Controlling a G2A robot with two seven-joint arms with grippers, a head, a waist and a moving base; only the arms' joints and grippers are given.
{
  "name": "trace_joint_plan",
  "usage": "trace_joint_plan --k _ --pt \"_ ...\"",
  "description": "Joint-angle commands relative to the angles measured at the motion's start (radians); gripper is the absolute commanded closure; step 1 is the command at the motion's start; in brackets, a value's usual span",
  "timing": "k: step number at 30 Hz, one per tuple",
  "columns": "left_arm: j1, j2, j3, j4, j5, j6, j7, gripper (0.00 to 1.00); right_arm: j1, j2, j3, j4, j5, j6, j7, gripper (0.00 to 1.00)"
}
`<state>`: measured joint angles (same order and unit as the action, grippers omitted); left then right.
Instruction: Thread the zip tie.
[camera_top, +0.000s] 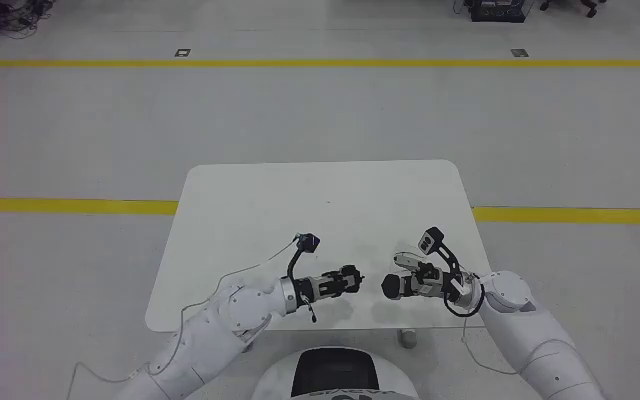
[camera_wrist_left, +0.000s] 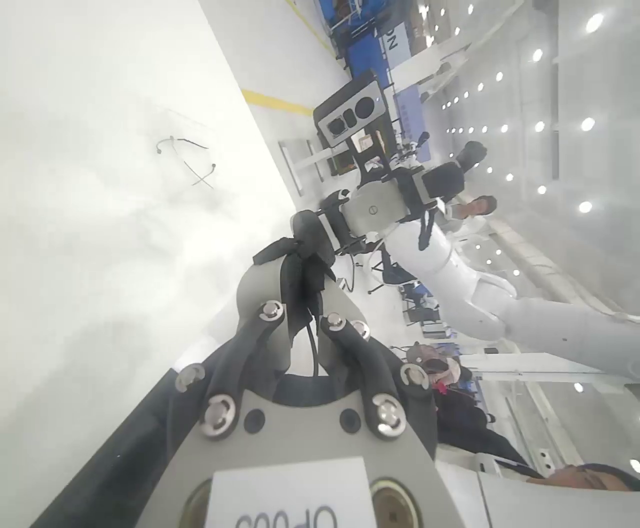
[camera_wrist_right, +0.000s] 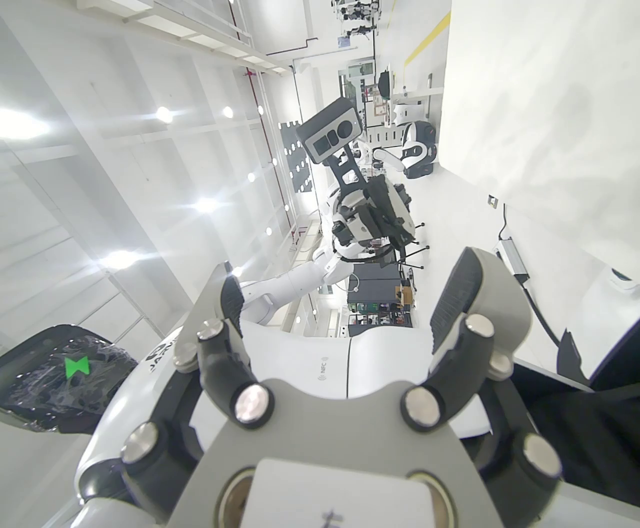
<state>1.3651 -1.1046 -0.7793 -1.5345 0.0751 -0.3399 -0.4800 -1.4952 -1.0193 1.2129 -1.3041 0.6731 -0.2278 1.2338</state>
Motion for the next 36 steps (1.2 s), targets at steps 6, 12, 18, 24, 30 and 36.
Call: trace_joint_plan --k 6,12,18,24,30,36 --pt "0.021 0.027 -0.023 -0.020 0.038 0.000 0.021 1.00 0.000 0.000 0.000 0.000 0.000 0.000 0.000 0.00" --pt "0.031 0.046 -0.042 -0.049 -0.046 0.000 0.004 1.00 0.000 0.000 0.000 0.000 0.000 0.000 0.000 0.00" --pt "0.035 0.054 -0.057 -0.069 -0.084 0.000 -0.038 1.00 0.000 0.000 0.000 0.000 0.000 0.000 0.000 0.00" --pt "0.035 0.054 -0.057 -0.069 -0.084 0.000 -0.038 1.00 0.000 0.000 0.000 0.000 0.000 0.000 0.000 0.00" --pt "0.035 0.054 -0.057 -0.069 -0.084 0.000 -0.038 1.00 0.000 0.000 0.000 0.000 0.000 0.000 0.000 0.00" --pt "0.035 0.054 -0.057 -0.069 -0.084 0.000 -0.038 1.00 0.000 0.000 0.000 0.000 -0.002 0.001 -0.007 0.00"
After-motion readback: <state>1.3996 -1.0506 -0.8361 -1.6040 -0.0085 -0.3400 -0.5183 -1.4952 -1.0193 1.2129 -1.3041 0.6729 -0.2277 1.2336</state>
